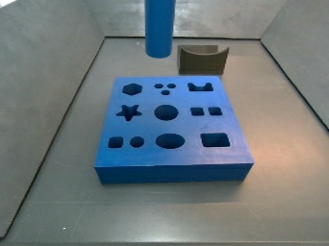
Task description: Insert the round object.
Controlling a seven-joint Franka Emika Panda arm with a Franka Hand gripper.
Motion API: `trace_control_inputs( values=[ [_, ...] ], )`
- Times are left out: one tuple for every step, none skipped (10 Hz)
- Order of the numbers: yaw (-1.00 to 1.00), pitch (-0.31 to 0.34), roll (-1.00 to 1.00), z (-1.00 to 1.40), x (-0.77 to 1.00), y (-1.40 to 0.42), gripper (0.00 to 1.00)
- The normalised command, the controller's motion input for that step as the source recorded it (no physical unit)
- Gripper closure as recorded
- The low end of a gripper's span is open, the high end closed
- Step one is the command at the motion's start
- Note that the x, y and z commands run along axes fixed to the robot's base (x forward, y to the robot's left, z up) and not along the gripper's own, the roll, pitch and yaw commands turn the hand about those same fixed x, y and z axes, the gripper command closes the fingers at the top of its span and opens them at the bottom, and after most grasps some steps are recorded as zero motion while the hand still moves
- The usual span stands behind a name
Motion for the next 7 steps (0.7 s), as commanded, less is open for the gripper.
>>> trace_control_inputs(
  values=[
    [-0.18,-0.011,-0.26,-0.67,-0.39,0.00,1.00],
    [-0.11,-0.061,-0.21,-0.70,-0.19,-0.13,1.00],
    [-0.09,-0.123,-0.39,-0.26,-0.02,-0.46,1.00],
    [-0.17,-0.134,-0.42,-0.20,-0.05,-0.51,1.00],
    [-0.13,-0.127,-0.23,-0.60,0.00,-0.17,1.00],
    [-0.16,0.000,0.02,-0.45,0.17,-0.01,1.00],
    [-0.05,0.000,0.13,-0.45,0.17,0.00,1.00]
  ],
)
